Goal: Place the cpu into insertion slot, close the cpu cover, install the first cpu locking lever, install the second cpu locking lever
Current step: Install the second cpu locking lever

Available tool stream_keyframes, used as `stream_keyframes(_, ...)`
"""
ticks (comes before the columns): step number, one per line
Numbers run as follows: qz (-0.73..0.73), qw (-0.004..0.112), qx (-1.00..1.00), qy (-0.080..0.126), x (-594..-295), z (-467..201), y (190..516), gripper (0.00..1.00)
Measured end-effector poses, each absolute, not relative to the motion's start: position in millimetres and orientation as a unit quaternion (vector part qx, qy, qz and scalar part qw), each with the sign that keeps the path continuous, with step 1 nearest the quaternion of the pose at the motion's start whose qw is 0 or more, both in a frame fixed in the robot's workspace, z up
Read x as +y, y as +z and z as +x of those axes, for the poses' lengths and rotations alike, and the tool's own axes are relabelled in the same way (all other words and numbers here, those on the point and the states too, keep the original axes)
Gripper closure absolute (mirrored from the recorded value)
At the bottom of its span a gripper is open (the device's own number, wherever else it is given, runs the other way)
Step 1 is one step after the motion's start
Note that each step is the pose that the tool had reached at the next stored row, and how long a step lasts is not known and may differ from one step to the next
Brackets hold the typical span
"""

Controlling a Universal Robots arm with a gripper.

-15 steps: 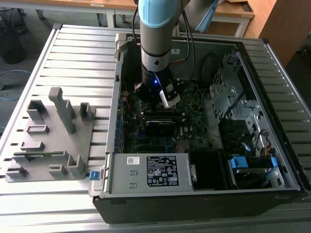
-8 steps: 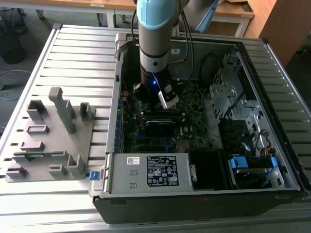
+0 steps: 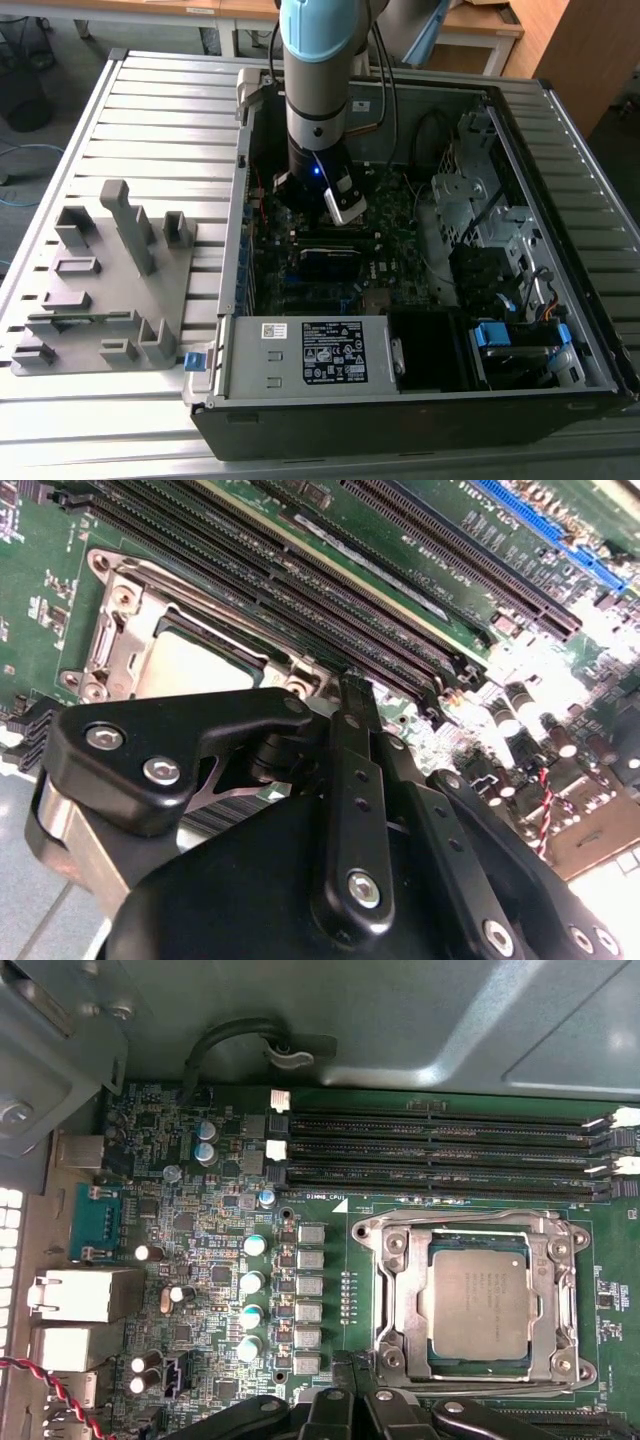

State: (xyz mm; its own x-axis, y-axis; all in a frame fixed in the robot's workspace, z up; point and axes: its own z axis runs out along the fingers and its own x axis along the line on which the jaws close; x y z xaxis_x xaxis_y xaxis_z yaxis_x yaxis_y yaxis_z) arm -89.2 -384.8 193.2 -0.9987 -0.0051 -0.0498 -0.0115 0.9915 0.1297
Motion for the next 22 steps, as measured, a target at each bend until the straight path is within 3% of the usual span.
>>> stream_keyframes(22, -0.004, 0.025, 0.998, 0.065, -385, -88, 225, 0.89)
